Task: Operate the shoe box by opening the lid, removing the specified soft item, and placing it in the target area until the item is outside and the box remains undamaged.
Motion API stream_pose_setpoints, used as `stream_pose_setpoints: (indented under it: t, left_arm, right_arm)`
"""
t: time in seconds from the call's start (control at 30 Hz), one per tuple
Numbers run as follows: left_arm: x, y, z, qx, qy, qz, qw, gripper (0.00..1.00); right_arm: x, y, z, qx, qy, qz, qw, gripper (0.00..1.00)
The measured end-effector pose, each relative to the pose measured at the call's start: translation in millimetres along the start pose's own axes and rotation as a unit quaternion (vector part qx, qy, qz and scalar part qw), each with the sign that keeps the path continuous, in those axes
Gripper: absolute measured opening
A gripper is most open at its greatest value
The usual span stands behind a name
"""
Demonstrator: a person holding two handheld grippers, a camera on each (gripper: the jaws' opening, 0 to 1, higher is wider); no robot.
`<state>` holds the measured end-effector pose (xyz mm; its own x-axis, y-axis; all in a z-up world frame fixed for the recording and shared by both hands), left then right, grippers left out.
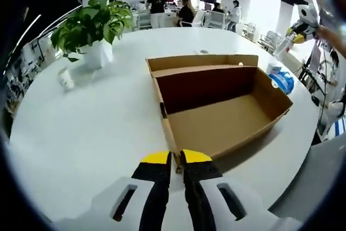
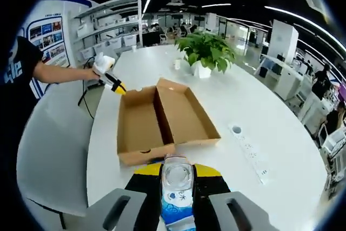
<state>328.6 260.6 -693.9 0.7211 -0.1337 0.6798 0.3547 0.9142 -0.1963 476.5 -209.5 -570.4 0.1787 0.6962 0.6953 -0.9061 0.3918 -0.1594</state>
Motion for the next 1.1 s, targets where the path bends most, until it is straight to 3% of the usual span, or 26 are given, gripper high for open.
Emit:
stream_pose_setpoints:
  t: [0.27, 0.4, 0.63, 0.87, 1.1]
  left_arm:
    - [-2.9, -1.8, 0, 0.005, -0.008, 0.015, 0.9998, 0.04]
    - [-2.8, -2.9, -1, 0.013, -0.006, 0.026, 0.9996, 0.04]
    - [-2.6, -3.8, -2, 0.021, -0.005, 0.027, 0.9994, 0.03]
    - [-2.0, -4.1, -2, 0.023, -0.004, 0.031, 0.9993, 0.03]
    - [-1.8, 7.3, -6, 0.021, -0.007, 0.038, 0.9990, 0.03]
  right_arm:
    - [-5.4, -11, -13, -0.004, 0.031, 0.061, 0.9976, 0.16]
    - [-9.5, -17, -24, -0.008, 0.057, 0.108, 0.9925, 0.16]
    - [-15.4, -28, -44, -0.009, 0.082, 0.140, 0.9867, 0.16]
    - [-22.8, -36, -63, -0.004, 0.107, 0.148, 0.9832, 0.16]
    - [-26.9, -39, -77, -0.009, 0.121, 0.149, 0.9814, 0.16]
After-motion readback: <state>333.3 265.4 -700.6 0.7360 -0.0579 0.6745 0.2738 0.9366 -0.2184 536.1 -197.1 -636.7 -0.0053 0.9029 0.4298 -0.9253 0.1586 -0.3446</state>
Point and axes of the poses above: the point that each gripper's makers call its tool centre point, and the gripper's own axes: z roughly backward along the fingers, y roughly to its left, x roughly out of its top, the point moved 10 cm from there along z, roughly backward along the fingers, and after that the axes turned 10 degrees about -x, right-handed, at the moved point
